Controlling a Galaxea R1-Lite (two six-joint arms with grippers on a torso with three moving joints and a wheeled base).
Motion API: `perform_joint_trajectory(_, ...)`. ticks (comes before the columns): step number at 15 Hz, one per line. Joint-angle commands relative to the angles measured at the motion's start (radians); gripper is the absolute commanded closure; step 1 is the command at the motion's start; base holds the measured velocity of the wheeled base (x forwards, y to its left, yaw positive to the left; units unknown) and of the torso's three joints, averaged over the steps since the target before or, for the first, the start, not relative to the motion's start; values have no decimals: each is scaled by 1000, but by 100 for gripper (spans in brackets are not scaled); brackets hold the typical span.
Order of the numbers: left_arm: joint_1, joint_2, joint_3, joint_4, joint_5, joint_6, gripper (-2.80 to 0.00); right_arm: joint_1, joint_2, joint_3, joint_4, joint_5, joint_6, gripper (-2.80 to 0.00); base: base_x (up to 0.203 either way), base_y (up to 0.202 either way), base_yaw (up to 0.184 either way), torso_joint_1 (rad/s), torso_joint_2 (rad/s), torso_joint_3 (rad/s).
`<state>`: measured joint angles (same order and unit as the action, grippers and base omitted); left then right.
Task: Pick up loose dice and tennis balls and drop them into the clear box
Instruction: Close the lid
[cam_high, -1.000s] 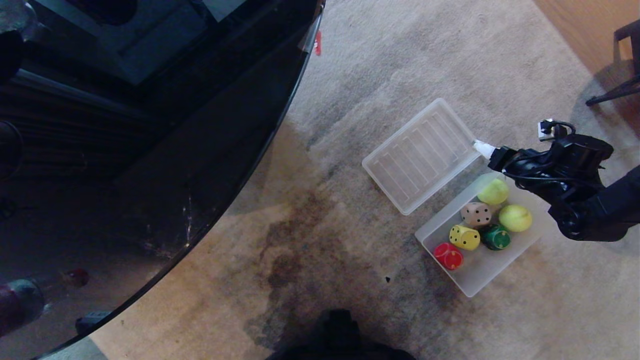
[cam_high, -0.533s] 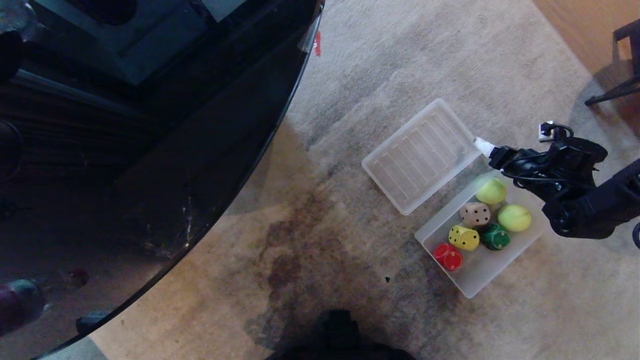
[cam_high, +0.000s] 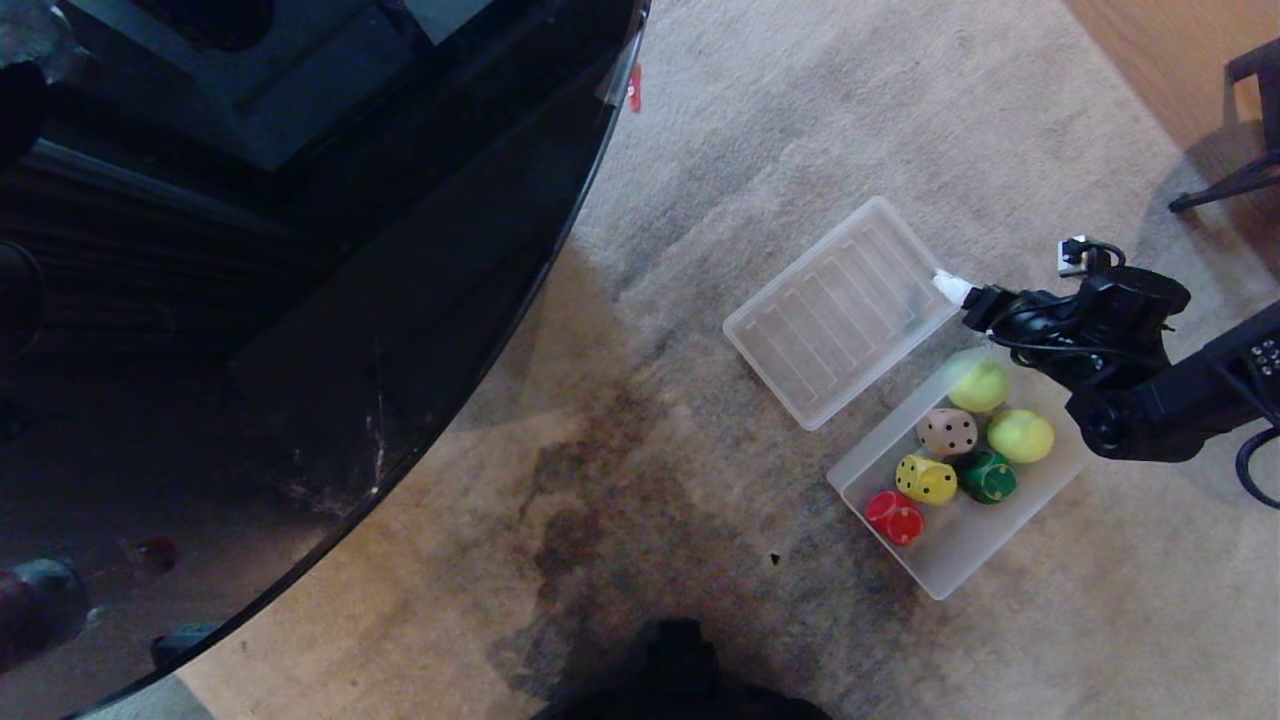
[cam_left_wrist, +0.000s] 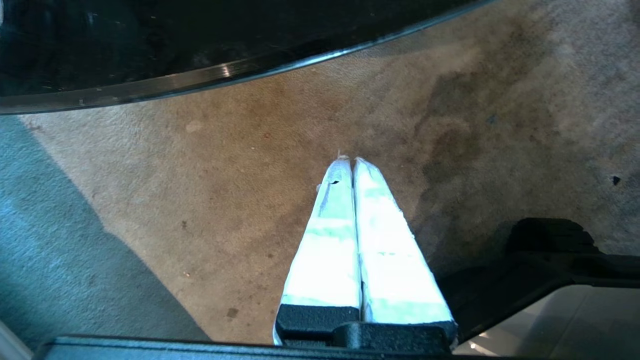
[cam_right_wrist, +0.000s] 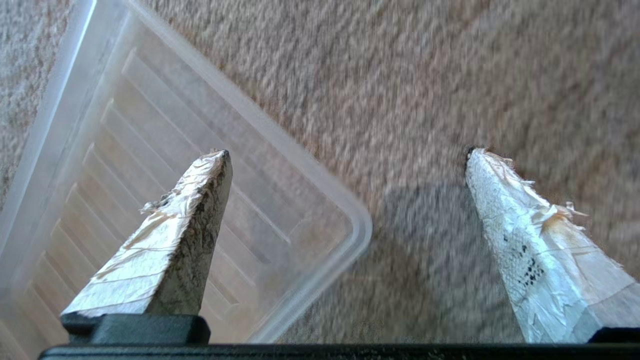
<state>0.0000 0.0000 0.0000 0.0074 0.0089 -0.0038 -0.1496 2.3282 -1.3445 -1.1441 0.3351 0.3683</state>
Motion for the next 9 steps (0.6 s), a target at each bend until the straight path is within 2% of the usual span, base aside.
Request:
perform_joint_trajectory(1,0,0,0,2,0,-1,0,0,25,-39,-5,3,0,0,0,0,0,0,0,0)
perform_joint_trajectory(3,0,0,2,0,0,-1,0,-1,34,-51,9,3,-3,0,0,0,0,0,0,0)
perform_joint_trajectory(5,0,0,1,0,0,-1,0,-1,60,-123,85,-1,-15,0,0,0,0,0,0,0)
perform_joint_trajectory(7,0,0,0,0,0,-1,0,-1,69,-133,101,1,-57,0,0,0,0,0,0,0)
perform_joint_trajectory(9,0,0,0,0,0,-1,0,-1,58,-126,103,2,-63,0,0,0,0,0,0,0)
